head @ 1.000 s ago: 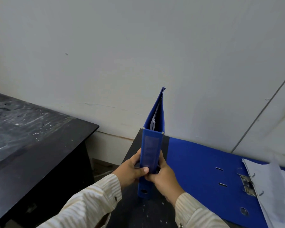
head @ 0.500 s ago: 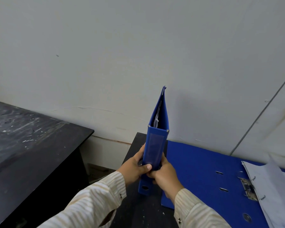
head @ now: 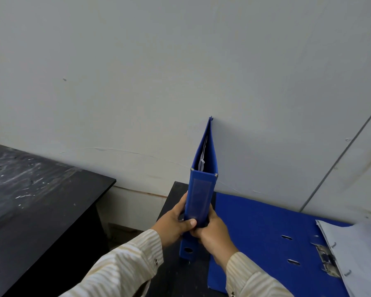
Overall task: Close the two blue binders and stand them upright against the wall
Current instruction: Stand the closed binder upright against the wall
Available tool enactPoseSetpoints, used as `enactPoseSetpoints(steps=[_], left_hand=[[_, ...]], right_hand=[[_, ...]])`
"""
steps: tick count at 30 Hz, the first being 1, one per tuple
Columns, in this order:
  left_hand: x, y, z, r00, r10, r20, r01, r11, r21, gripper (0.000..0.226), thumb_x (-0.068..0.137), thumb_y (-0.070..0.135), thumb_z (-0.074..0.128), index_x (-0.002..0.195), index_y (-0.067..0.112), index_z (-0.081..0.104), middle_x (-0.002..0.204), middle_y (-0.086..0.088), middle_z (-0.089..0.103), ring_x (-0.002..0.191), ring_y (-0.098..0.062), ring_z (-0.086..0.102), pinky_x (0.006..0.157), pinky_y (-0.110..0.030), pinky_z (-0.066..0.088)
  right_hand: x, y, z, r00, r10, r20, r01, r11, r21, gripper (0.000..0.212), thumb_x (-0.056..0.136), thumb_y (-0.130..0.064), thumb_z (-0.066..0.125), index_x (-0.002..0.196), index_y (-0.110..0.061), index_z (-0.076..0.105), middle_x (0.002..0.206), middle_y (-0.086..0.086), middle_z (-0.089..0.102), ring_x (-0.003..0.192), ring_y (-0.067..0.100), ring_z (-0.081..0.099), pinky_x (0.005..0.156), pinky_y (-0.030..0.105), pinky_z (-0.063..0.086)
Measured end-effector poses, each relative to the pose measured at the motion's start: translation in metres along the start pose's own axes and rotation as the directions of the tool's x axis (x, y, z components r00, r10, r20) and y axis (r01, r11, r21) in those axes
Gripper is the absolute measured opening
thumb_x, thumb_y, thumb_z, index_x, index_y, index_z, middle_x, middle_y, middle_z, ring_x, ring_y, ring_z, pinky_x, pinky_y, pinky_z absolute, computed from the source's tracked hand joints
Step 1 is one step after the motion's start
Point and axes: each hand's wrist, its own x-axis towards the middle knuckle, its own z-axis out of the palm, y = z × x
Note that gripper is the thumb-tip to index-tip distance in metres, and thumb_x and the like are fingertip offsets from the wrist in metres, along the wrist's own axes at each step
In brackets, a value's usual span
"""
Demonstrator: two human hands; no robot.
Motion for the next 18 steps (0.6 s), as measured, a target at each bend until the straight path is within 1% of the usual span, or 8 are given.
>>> enactPoseSetpoints(steps=[2,4,6,9,13,18], left_hand=[[0.0016,-0.001,-0.0008,1.0,-0.006,0.0,0.006,1.0,0.013,0.076,0.088,0.021,0.062,0.144,0.052,0.019,0.124,0.027,0.051,0.117,-0.013,0.057,0.1,-0.049,0.049],[0.003,-0.0021,-0.0018,1.0,-0.008,0.0,0.008,1.0,0.014,0.077,0.087,0.022,0.062,0.143,0.052,0.02,0.127,0.026,0.052,0.12,-0.013,0.056,0.1,-0.049,0.049],[0.0037,-0.0029,-0.0022,1.0,-0.005,0.004,0.005,1.0,0.012,0.076,0.087,0.022,0.063,0.143,0.052,0.021,0.128,0.025,0.052,0.122,-0.013,0.054,0.103,-0.049,0.047],[0.0028,-0.0027,-0.0016,1.0,-0.001,0.001,0.001,1.0,0.01,0.076,0.089,0.021,0.062,0.144,0.051,0.02,0.126,0.027,0.053,0.121,-0.01,0.055,0.103,-0.044,0.048],[0.001,0.0,0.0,1.0,0.006,-0.008,-0.006,1.0,0.025,0.075,0.091,0.019,0.06,0.146,0.047,0.018,0.125,0.028,0.051,0.122,-0.009,0.053,0.104,-0.038,0.047],[0.0003,0.002,0.0003,1.0,0.008,-0.015,-0.008,0.999,0.032,0.074,0.091,0.017,0.06,0.148,0.042,0.02,0.124,0.029,0.051,0.124,-0.01,0.051,0.106,-0.04,0.045]], right_hand=[[0.0011,0.0003,-0.0006,1.0,-0.009,0.005,0.009,1.0,0.005,0.079,0.078,-0.006,0.068,0.141,-0.038,0.032,0.102,-0.014,0.062,0.096,0.006,0.06,0.084,0.028,0.055],[0.0015,-0.0003,-0.0015,1.0,-0.02,0.011,0.02,1.0,0.011,0.078,0.079,-0.005,0.067,0.14,-0.039,0.033,0.1,-0.016,0.061,0.093,0.003,0.059,0.076,0.02,0.052],[0.0018,-0.0001,-0.0017,1.0,-0.026,0.012,0.025,1.0,0.014,0.078,0.079,-0.006,0.067,0.14,-0.039,0.032,0.099,-0.017,0.061,0.092,0.002,0.058,0.073,0.017,0.05],[0.0024,0.0013,-0.0006,1.0,-0.021,0.002,0.021,1.0,0.007,0.079,0.078,-0.007,0.068,0.141,-0.039,0.032,0.102,-0.015,0.062,0.094,0.004,0.06,0.079,0.023,0.054],[0.003,0.002,0.0002,1.0,-0.018,-0.004,0.018,1.0,0.002,0.08,0.078,-0.008,0.069,0.142,-0.039,0.031,0.106,-0.011,0.063,0.097,0.006,0.06,0.085,0.028,0.055],[0.0031,0.0023,-0.0001,1.0,-0.027,-0.002,0.027,1.0,-0.004,0.079,0.078,-0.009,0.069,0.141,-0.04,0.032,0.104,-0.012,0.063,0.097,0.008,0.061,0.087,0.032,0.055]])
